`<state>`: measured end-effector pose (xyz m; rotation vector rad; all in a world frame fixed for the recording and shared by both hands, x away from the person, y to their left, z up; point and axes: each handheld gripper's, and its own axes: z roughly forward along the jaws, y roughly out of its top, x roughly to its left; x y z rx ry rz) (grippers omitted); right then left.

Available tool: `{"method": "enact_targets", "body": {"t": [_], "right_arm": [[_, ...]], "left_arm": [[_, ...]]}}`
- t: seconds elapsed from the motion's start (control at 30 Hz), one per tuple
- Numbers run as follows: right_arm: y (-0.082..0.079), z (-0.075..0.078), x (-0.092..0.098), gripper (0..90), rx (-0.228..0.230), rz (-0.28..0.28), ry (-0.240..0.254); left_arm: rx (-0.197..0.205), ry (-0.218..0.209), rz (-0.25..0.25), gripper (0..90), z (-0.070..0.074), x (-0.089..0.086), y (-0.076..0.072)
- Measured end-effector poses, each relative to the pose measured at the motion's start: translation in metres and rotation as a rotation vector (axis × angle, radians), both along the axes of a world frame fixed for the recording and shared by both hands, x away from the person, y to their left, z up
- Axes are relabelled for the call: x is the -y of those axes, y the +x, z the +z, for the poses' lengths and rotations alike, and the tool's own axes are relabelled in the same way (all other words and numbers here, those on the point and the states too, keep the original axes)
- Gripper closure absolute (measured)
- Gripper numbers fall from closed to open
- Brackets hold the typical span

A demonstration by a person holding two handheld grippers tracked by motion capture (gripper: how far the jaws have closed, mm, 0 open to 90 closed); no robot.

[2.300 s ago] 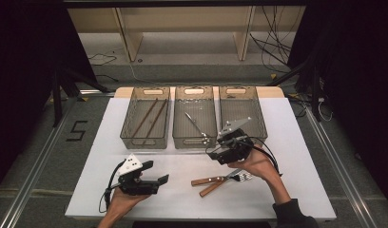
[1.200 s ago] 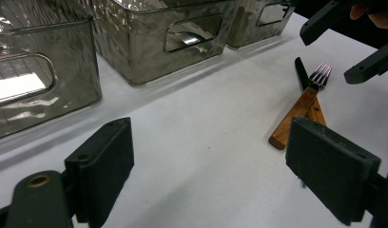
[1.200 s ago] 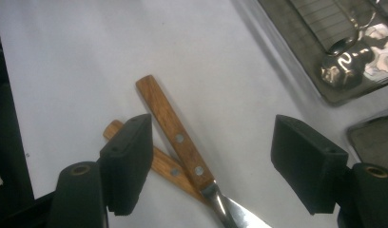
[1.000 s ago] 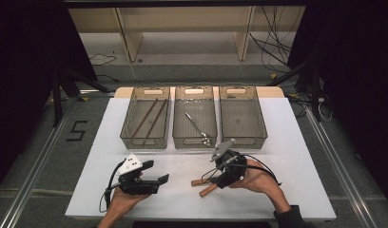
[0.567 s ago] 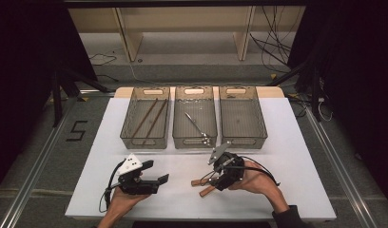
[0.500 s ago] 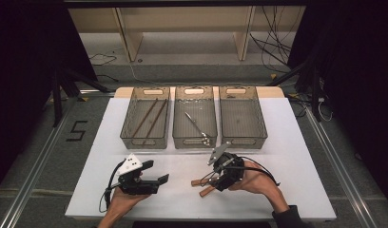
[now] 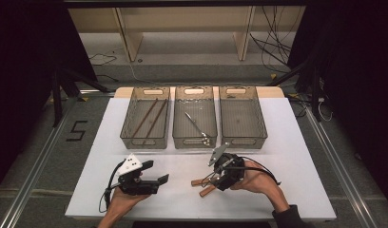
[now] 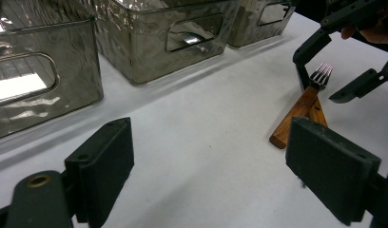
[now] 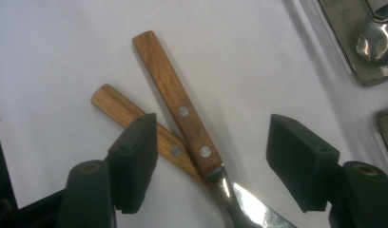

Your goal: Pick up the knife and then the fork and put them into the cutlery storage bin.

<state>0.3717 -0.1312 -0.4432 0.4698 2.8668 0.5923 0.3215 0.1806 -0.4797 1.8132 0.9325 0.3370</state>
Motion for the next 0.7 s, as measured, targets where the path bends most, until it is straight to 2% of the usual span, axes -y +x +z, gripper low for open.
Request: {"method": "enact_targets", "body": {"t": [0.13,0.33,0.57,0.7], "right_arm": [[0.001,-0.001,0.0,41.8,0.006,0.013,-0.032],[0.001,-0.003,-0.002,48.8,0.011,0.03,-0.037],[0.003,-0.008,-0.006,55.3,0.012,0.057,-0.07],[0.004,-0.012,-0.011,58.3,-0.003,0.068,-0.085]], "left_arm": [[0.003,0.001,-0.001,16.1,0.0,-0.001,0.0],[0.004,0.002,-0.001,16.1,0.0,0.0,-0.001],[0.004,0.005,-0.002,16.1,0.0,0.0,-0.001],[0.004,0.005,-0.002,16.1,0.0,0.0,-0.001]]}}
